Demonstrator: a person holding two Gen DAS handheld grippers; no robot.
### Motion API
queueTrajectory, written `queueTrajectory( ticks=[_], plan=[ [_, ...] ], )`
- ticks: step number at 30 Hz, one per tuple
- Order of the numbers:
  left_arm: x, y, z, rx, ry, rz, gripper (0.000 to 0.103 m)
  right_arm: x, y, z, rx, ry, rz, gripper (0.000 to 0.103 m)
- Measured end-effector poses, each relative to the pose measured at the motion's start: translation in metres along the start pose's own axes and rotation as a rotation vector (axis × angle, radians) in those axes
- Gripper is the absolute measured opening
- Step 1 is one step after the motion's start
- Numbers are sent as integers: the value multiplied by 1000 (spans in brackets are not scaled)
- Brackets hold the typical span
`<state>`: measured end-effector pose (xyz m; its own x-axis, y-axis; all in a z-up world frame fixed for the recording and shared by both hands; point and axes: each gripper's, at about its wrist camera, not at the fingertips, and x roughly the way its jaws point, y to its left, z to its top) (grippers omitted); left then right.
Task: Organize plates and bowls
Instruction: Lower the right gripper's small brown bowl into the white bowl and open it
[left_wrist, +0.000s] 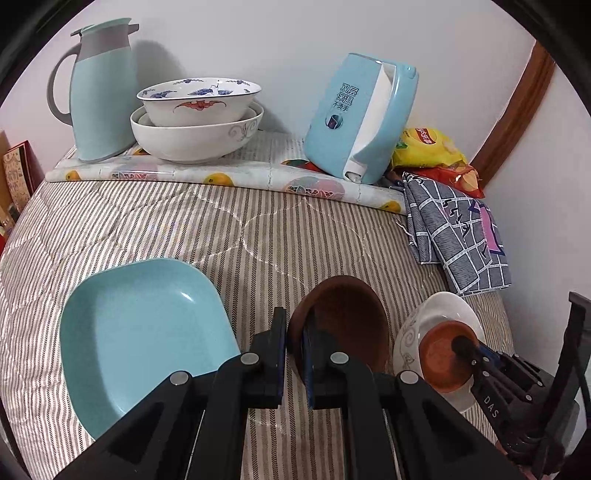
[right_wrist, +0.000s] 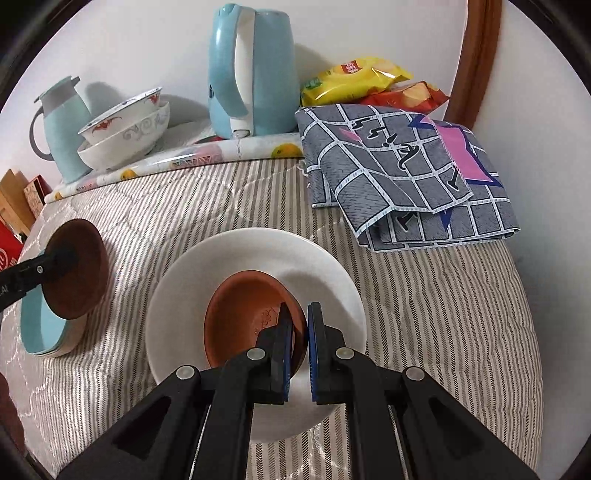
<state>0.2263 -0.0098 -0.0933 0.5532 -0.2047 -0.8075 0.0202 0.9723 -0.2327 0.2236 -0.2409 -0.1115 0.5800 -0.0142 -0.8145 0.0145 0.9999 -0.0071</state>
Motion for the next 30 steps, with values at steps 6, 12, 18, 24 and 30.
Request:
queueTrajectory(
  ticks=[6,12,18,24,30],
  plan=[
    [2,2,2,-5,3,-8,8,9,2,3,-7,26,1,8],
    [4,5,4,-16,4,-14,8,12,7,4,-52,42,-38,7],
    [7,8,4,-18,10,-20,8,18,12,6,-102,71,-84,9],
    [10,11,6,-23,15,-18,8,23,14,6,-131,98,-116,13],
    [10,14,6,-28,17,-23,8,26,15,8,-137,119,-112,14]
  ],
)
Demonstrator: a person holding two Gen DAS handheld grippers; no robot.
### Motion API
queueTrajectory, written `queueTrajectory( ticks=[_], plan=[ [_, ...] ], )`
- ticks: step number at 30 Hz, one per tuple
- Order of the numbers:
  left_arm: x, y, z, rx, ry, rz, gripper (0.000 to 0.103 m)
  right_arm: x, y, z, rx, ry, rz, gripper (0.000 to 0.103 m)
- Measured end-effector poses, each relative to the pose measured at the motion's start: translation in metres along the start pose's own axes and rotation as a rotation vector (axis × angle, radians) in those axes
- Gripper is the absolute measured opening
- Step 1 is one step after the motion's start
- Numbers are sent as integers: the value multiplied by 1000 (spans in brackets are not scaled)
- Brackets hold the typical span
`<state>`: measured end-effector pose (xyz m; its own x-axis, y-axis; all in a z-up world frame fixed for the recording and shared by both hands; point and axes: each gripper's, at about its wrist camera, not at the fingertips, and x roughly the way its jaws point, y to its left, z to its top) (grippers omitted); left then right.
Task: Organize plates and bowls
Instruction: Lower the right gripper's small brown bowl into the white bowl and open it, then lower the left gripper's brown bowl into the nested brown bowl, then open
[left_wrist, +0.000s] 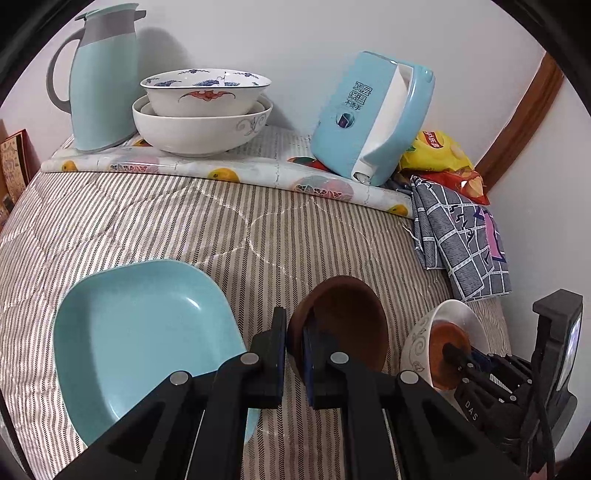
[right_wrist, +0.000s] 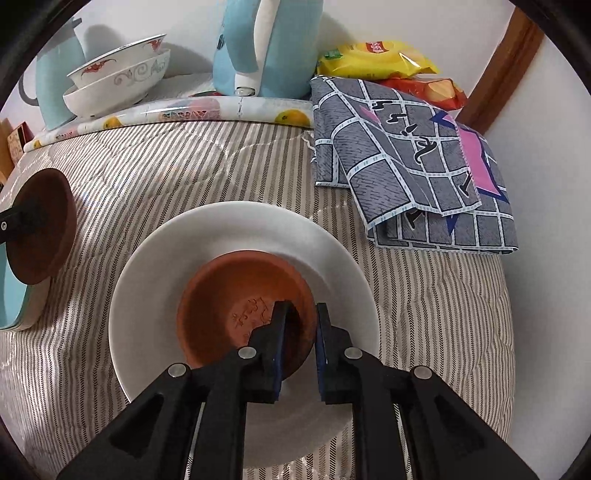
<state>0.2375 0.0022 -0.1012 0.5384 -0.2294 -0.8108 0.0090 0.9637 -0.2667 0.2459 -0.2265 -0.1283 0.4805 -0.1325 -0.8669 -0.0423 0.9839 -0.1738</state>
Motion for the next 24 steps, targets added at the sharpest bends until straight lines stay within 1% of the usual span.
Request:
queueTrajectory(
  ticks=[11,14,17,24],
  plan=[
    [-3,2,-3,-2,2,-1,8,4,5,-2,-14,28,28,17],
    [-7,1,-5,3,1,1,8,2,7,-3,-21,23,29,21],
    [-11,-1,-7,13,-4,3,8,-4,5,-4,-3,7,36,28],
    [-25,-14,-10,31,-23,3,8,-33,-11,-6,51,-87,67,31]
  ],
)
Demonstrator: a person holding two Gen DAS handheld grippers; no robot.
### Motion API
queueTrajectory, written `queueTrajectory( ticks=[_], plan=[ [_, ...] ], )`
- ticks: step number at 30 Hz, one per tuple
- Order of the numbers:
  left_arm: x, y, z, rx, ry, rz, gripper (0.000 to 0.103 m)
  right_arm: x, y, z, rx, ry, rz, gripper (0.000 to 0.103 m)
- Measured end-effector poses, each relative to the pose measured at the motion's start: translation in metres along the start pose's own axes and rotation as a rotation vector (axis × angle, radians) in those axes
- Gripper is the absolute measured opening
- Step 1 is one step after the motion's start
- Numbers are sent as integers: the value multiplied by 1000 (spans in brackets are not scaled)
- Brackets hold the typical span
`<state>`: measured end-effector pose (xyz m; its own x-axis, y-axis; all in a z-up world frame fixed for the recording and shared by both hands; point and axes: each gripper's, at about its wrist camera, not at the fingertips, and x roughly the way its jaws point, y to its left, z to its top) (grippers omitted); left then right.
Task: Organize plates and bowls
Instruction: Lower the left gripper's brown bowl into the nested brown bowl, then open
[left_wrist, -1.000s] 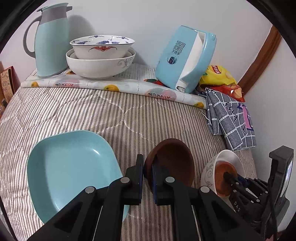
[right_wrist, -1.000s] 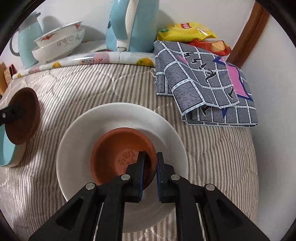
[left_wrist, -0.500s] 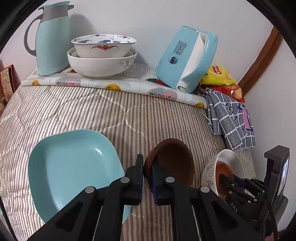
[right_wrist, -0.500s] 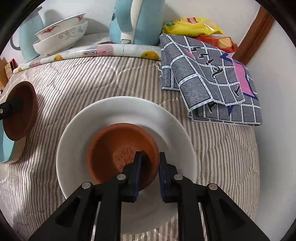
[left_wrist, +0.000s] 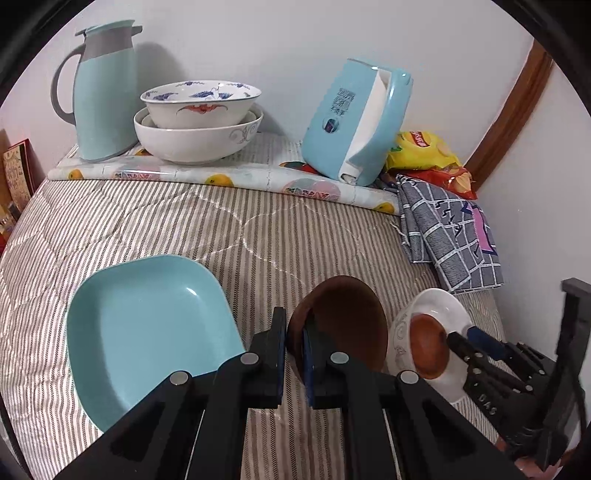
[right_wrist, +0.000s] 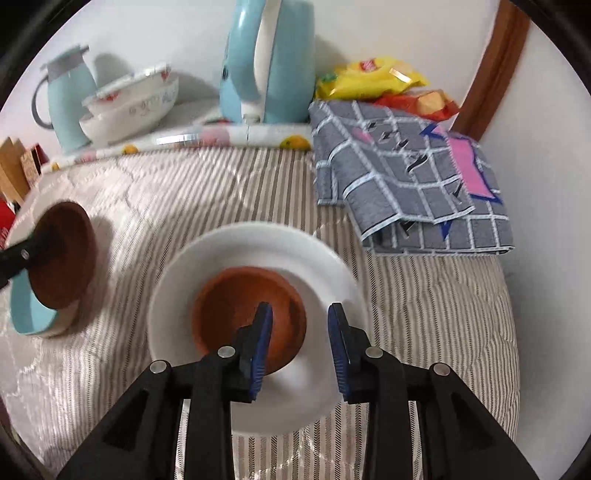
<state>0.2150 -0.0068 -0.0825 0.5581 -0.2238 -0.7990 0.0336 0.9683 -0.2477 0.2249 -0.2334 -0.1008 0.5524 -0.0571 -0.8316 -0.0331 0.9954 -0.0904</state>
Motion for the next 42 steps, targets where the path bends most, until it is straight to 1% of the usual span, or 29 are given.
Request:
queueTrajectory(
  ticks=[2,6,11,19,27,33,42],
  plan=[
    [-5,-6,-1,8,-7,-2,8,-12,-7,-2,19,-32,6,32],
    [-12,-18,-4,22,-13,-14,8,-32,-26,-9,72,-85,6,39],
    [-18,-40,-11,56,-16,-22,8,-53,-54,-24,150,-124,-3,40],
    [-17,-71,-18,91,-17,-25,8,-63,-96,-55,231,-131,-18,40],
    [2,-103,-18,132,10,-31,8,-68,-129,-81,271,-130,-43,40],
    [24,-118,-18,156,35,-8,8,-66,-146,-92,306,-122,-42,40],
    [51,-123,-20,159,92,0,8,-53,-158,-96,330,-104,-34,40]
  ],
)
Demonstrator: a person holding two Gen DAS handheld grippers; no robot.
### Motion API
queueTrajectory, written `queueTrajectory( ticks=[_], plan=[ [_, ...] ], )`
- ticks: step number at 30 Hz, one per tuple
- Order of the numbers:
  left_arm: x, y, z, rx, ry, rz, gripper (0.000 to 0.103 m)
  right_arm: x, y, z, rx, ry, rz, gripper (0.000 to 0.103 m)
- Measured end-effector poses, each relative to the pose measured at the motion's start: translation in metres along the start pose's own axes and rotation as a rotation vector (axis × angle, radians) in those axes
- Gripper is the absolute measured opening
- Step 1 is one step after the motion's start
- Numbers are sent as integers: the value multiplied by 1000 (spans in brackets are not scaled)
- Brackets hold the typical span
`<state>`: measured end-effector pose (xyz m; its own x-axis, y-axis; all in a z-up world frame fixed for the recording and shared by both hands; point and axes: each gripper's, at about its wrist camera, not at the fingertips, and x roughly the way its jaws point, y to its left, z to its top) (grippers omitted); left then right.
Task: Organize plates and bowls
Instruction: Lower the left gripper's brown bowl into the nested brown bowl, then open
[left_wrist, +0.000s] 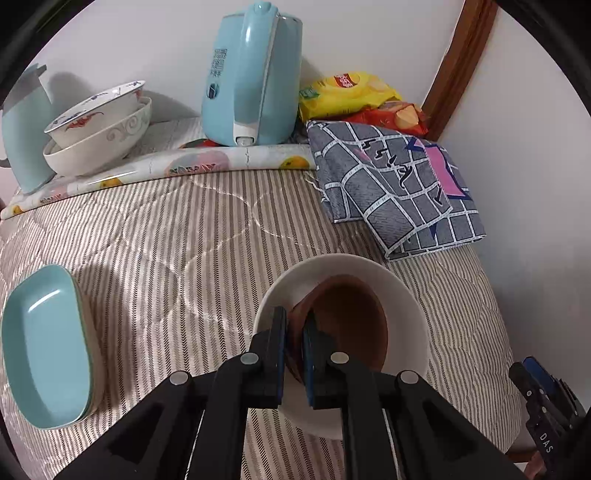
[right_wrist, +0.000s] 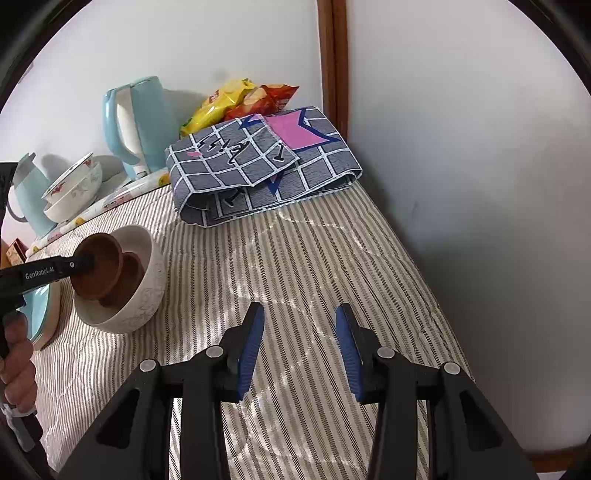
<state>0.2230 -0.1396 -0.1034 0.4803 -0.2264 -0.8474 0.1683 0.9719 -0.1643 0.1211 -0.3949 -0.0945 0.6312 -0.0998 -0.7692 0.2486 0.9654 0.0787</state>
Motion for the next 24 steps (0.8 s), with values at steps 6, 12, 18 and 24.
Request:
queueTrajectory(
  ticks=[6,12,18,24],
  plan=[
    [11,1,-1,-7,27,-7,8,4,0,2,-1,2,3,40],
    [16,3,-2,-19,39,-20,8,5,0,1,-4,5,2,40],
    [18,1,0,-20,36,-27,9,7,3,-1,-9,17,5,40],
    [17,2,-1,-12,47,-45,10,5,8,-2,-23,19,8,40]
  ],
)
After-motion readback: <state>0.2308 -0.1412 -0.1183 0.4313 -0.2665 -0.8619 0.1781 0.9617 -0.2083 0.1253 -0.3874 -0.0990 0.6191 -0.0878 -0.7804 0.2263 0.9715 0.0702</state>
